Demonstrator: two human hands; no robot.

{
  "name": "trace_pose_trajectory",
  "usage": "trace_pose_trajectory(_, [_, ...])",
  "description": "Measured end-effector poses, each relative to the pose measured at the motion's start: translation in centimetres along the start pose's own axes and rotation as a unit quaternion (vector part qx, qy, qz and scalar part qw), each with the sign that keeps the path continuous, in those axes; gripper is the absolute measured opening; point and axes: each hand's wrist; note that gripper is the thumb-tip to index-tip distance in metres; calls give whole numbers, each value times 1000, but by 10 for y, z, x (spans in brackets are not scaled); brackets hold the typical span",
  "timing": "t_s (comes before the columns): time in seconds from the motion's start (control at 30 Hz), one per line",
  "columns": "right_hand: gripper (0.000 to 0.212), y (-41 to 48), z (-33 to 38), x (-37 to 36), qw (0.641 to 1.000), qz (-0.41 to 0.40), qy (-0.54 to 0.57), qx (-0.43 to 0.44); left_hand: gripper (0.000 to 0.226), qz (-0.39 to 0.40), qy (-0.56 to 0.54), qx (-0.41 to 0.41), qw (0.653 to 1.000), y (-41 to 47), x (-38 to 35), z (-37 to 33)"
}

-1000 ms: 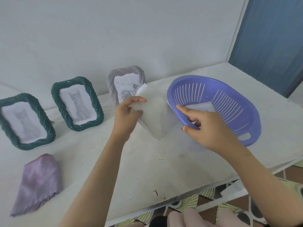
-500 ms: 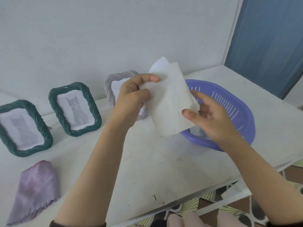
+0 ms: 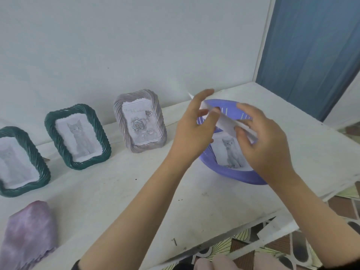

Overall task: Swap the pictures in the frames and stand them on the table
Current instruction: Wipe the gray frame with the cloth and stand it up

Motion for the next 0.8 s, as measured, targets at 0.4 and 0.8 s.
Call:
trace_pose_trajectory(0.4, [55,13,-9,7,929,189,182,-262,54,35,-10,-20,999,11,-1,46])
trace_pose_trajectory(0.8, [61,10,-10,3,931,178,169,-269,67,94,-23,-88,991,7,-20,45])
Point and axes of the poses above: each hand's wrist, its own y-axis towards the middle knuckle, its own x-axis out of the back of the hand, z = x × y, and after that the axes turned 13 degrees about -x, right-handed
